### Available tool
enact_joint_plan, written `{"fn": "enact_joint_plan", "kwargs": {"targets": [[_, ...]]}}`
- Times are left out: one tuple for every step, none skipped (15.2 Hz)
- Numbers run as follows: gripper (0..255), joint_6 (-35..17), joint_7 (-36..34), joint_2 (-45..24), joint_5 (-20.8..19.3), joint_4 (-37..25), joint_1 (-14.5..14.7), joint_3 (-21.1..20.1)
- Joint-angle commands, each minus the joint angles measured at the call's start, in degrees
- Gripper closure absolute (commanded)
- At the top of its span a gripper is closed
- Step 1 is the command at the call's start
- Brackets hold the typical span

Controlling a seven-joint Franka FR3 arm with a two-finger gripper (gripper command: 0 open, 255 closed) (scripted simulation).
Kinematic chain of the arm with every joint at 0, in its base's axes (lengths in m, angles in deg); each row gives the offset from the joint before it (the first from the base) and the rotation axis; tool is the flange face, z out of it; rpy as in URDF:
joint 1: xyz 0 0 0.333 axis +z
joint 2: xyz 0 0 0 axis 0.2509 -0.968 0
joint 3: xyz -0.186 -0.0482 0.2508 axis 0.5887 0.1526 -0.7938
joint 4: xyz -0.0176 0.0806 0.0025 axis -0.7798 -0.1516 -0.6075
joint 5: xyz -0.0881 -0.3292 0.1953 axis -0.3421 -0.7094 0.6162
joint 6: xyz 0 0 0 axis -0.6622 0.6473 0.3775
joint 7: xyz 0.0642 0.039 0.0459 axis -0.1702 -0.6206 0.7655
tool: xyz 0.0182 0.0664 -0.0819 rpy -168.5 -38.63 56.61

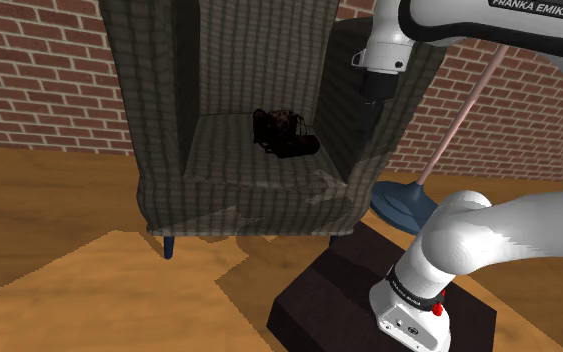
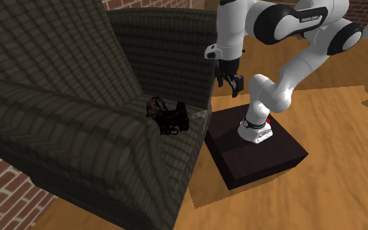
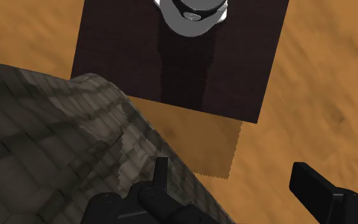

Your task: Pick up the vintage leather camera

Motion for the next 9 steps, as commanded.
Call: {"fn": "enact_joint_plan", "kwargs": {"targets": [[0,0.00,0.00,0.00,0.00,0.00,0.00,0.00],[0,-2.28,0.27,-1.25,-0.03,0.02,0.11,-0.16],[0,-4.53,0.54,-2.55,-0.07,-0.02,0.21,-0.33],[0,-6.75,0.79,-3.88,-0.10,-0.14,0.30,-0.51],[0,-8.93,1.04,-5.26,-0.14,-0.33,0.40,-0.68],[0,-11.09,1.27,-6.67,-0.19,-0.60,0.49,-0.85],[0,-13.20,1.50,-8.12,-0.23,-0.93,0.58,-1.02],[0,-15.27,1.72,-9.59,-0.29,-1.34,0.66,-1.20],[0,-17.30,1.93,-11.09,-0.35,-1.81,0.72,-1.39]]}}
